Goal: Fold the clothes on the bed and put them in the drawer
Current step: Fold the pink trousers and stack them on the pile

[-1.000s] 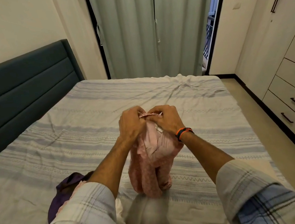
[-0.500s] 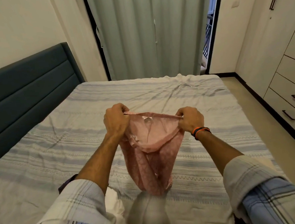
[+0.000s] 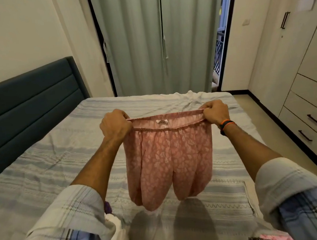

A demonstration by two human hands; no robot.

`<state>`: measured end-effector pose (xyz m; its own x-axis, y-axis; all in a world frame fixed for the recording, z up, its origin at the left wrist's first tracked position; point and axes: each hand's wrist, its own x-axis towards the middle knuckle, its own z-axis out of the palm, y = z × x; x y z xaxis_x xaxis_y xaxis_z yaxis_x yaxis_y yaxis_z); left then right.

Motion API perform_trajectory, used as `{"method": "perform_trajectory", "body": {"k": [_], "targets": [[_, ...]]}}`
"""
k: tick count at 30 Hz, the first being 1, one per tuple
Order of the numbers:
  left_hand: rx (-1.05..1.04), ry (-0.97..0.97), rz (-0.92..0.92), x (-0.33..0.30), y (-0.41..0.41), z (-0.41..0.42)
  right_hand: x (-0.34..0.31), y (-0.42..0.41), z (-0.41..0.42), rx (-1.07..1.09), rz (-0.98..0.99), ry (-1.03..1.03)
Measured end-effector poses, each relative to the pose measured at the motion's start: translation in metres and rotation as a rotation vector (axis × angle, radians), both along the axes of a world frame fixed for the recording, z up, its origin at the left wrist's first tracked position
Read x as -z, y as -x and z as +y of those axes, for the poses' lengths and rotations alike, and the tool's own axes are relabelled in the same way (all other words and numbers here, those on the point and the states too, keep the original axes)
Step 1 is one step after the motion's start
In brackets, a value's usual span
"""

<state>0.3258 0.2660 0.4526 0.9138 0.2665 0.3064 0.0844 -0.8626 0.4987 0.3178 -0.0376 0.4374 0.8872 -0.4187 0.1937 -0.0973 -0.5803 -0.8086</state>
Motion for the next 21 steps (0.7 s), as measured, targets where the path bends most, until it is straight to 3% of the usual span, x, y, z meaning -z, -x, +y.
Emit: {"method": "perform_trajectory", "body": {"k": [6, 9, 15, 18, 21], "targets": [[0.139, 0.599, 0.054, -0.019, -0.021, -0.011, -0.031, -0.016, -0.020, 0.043, -0.015, -0.124], [0.172, 0.769, 0.049, -0.027, -0.029, -0.018, -0.044, -0.016, -0.030, 0.053, -0.019, -0.167], [0.228, 0.806, 0.051, -0.044, -0.035, -0.029, -0.052, -0.020, -0.060, 0.063, 0.000, -0.163], [0.253, 0.847, 0.074, -0.049, -0.035, -0.035, -0.026, -0.052, -0.101, 0.017, 0.032, -0.245], [0.256, 0.865, 0.076, -0.048, -0.032, -0.041, -0.040, -0.018, -0.090, -0.018, 0.012, -0.389]]}}
